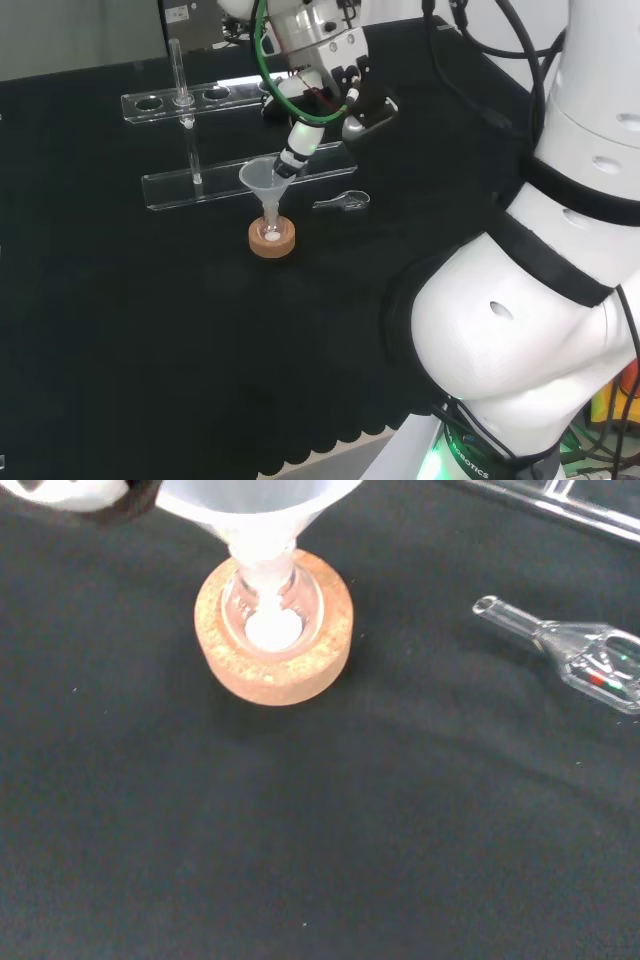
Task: Remove the funnel from the round-bottom flask.
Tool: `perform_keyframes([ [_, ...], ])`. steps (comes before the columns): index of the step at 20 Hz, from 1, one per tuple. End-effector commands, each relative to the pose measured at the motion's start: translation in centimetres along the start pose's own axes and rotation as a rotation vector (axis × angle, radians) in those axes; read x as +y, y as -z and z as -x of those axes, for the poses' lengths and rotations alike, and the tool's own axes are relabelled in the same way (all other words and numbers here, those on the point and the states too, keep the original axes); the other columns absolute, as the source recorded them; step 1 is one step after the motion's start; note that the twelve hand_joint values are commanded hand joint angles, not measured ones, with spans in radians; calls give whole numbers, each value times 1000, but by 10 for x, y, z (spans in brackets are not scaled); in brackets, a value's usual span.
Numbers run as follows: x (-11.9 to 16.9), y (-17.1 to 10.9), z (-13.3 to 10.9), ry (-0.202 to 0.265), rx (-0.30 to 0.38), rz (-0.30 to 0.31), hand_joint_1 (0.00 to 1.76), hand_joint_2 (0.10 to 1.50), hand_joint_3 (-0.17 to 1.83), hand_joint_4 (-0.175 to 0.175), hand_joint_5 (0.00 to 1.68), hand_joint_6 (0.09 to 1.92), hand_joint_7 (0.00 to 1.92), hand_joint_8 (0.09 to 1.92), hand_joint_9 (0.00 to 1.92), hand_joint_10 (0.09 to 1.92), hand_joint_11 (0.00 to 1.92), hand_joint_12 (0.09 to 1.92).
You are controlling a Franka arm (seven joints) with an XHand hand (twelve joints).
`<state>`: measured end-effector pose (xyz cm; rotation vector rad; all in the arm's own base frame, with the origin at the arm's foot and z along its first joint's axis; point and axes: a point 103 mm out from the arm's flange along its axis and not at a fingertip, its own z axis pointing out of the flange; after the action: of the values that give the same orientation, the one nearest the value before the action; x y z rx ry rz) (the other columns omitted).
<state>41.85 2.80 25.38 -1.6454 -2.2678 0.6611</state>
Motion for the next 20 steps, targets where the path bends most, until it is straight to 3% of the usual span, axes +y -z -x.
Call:
perform_keyframes([
  [1,11,-3,-13,13,-19,-25,614,591,486,-11,119,87,71,686,292,737,125,1436],
  [8,18,-7,-17,4,-47,-22,612,597,468,-10,115,87,16,684,243,756,106,1440],
  [20,28,-18,-15,1,-74,-44,627,613,434,-8,95,87,0,506,158,798,75,1444],
])
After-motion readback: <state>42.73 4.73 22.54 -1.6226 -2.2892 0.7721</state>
